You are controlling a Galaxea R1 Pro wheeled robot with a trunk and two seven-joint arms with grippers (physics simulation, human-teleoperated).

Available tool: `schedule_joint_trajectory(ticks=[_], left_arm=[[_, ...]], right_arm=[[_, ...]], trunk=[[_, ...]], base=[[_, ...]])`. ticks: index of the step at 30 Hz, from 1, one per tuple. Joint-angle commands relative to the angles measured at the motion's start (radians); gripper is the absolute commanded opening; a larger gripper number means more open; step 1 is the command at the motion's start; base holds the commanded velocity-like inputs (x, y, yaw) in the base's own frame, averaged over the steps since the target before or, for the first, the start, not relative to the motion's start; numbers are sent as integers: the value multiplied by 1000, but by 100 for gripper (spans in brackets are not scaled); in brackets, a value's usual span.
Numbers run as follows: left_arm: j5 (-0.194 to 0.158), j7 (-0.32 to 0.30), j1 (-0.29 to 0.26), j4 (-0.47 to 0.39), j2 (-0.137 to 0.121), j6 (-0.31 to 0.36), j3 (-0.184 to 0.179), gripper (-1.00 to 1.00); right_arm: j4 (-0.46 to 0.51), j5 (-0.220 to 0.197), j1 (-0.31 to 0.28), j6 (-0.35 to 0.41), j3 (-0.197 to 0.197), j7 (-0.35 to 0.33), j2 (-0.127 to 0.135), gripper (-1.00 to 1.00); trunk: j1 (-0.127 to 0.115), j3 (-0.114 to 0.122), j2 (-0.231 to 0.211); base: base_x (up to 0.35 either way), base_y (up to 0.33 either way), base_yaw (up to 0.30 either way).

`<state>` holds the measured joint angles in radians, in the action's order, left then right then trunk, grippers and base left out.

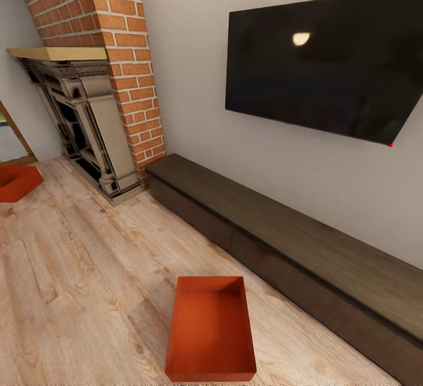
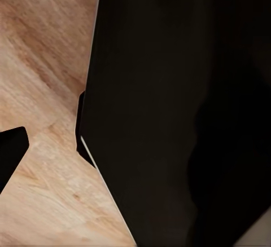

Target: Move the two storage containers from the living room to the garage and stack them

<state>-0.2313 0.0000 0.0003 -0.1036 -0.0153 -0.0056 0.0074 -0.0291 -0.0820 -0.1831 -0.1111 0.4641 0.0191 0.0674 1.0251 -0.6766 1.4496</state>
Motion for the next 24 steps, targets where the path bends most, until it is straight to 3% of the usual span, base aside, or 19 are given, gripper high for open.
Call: schedule_joint_trajectory(ticks=[1, 24], left_arm=[[-5, 0, 0, -1, 0, -1, 0, 100], [-5, 0, 1, -1, 0, -1, 0, 100]], right_arm=[[-3, -9, -1, -7, 8, 1, -1, 100], [-3, -7, -1, -12, 8, 1, 3, 100]], trunk=[[0, -2, 0], [0, -39, 0]], base=[[0, 0, 0], [0, 0, 0]])
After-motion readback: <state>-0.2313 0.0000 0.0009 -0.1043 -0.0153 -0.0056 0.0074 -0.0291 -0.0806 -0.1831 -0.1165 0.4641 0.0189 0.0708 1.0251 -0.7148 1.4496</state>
